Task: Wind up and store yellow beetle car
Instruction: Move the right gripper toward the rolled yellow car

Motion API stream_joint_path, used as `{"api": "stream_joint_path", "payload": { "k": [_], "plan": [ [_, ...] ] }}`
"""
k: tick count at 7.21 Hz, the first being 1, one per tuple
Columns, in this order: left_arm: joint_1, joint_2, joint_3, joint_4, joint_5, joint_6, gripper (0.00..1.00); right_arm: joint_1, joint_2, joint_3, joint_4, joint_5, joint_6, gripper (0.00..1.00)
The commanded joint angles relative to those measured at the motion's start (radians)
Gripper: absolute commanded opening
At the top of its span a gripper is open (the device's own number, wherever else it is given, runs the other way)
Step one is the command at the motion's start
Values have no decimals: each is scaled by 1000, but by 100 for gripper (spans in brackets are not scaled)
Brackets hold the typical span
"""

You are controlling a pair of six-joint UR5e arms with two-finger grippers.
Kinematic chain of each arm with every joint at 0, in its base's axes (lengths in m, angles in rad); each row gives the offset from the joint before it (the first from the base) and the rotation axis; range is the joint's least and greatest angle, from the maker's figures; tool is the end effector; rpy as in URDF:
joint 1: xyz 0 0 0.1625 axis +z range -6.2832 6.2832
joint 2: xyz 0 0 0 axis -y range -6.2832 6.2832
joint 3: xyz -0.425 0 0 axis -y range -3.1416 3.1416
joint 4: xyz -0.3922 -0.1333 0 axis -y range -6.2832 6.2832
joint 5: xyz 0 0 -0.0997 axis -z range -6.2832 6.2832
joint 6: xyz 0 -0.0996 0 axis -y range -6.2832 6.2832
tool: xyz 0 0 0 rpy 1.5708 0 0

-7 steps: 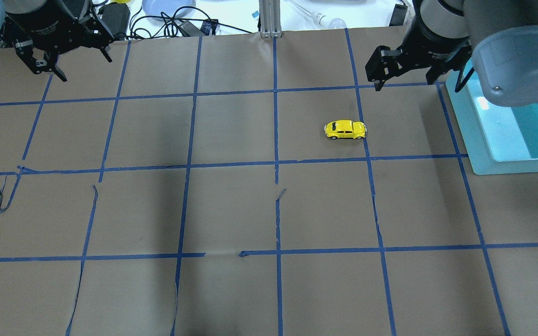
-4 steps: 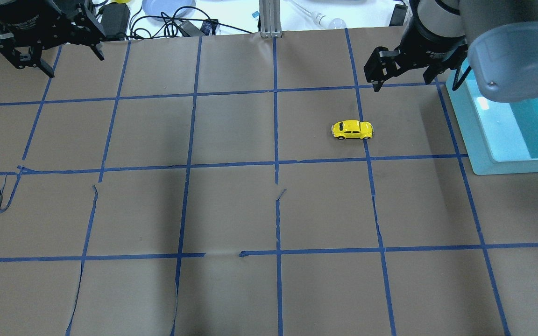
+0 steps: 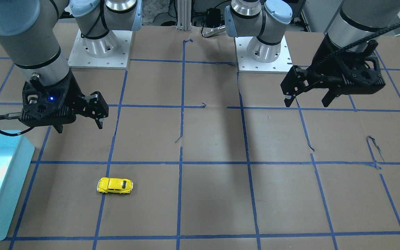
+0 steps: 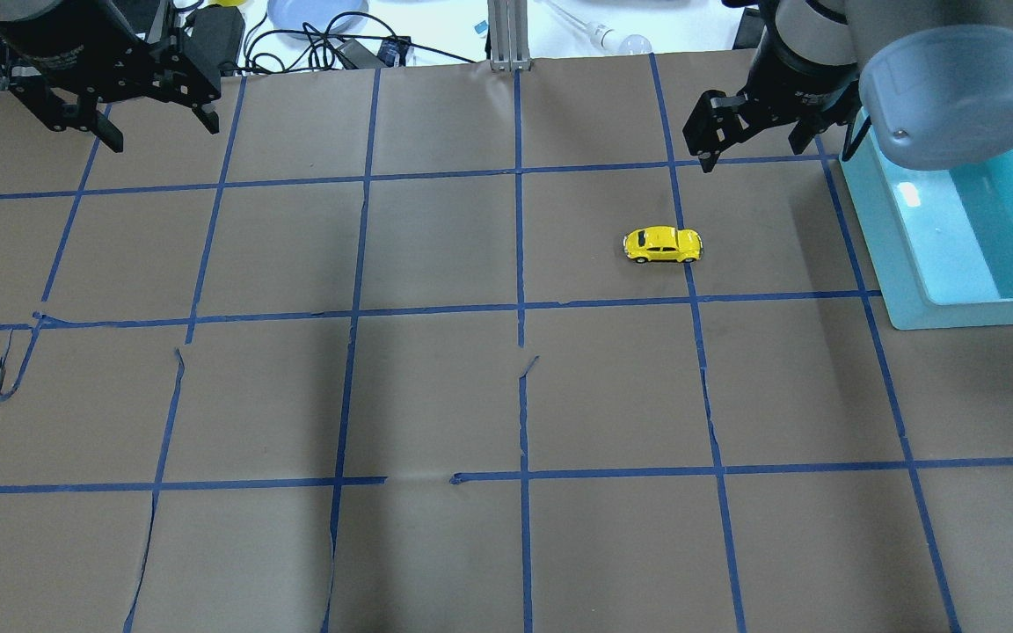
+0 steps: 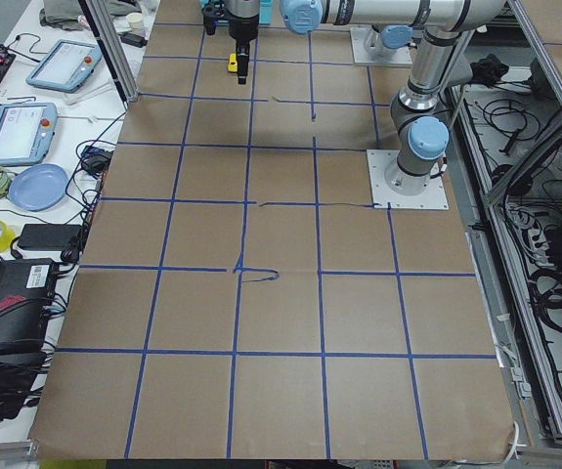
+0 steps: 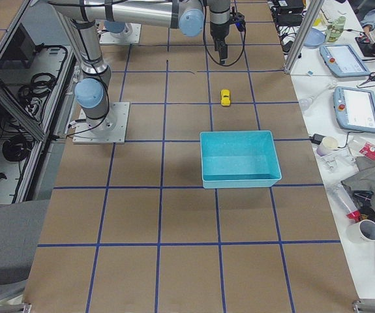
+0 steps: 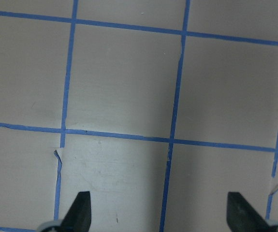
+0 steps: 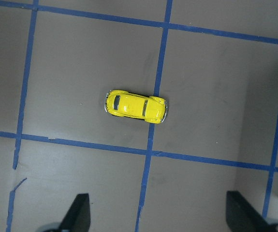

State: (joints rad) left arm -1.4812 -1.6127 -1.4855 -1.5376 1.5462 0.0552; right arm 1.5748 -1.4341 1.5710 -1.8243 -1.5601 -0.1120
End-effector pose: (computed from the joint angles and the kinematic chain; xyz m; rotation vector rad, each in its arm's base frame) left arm -0.0890 -0.5267 0.5125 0.0522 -3.1198 0.1220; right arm 0.1366 -0.5565 0.4427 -0.1825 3.1265 -0.1834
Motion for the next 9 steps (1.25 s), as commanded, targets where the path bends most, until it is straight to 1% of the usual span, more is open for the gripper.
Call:
{"api": "stream_joint_path", "payload": {
  "k": [1,2,3,4,5,6,7,8,9],
  "plan": [
    [-21,20,-53,-4,3,24,100,1,7,21,-10,11,81,100],
    [-21,23,-61,-3,-1,25,100,1,10,44,-60,9,189,100],
    [-21,25,-65,-6,-3,26,100,1,42,53,-69,8,287,100],
    [-21,28,-68,-6,-3,26,100,1,64,46,-70,8,484,100],
    [-21,28,-68,-7,-3,26,100,1,82,35,-79,8,620,96],
    [-21,30,-68,-7,2,26,100,7,125,15,-108,8,817,96],
    [-21,30,-70,-7,5,26,100,16,165,-5,-148,8,971,96],
    [-21,21,-70,-7,5,15,100,25,176,-2,-144,9,1032,90],
    [-24,16,-73,-7,6,14,100,30,213,1,-151,11,1148,85]
  ]
}}
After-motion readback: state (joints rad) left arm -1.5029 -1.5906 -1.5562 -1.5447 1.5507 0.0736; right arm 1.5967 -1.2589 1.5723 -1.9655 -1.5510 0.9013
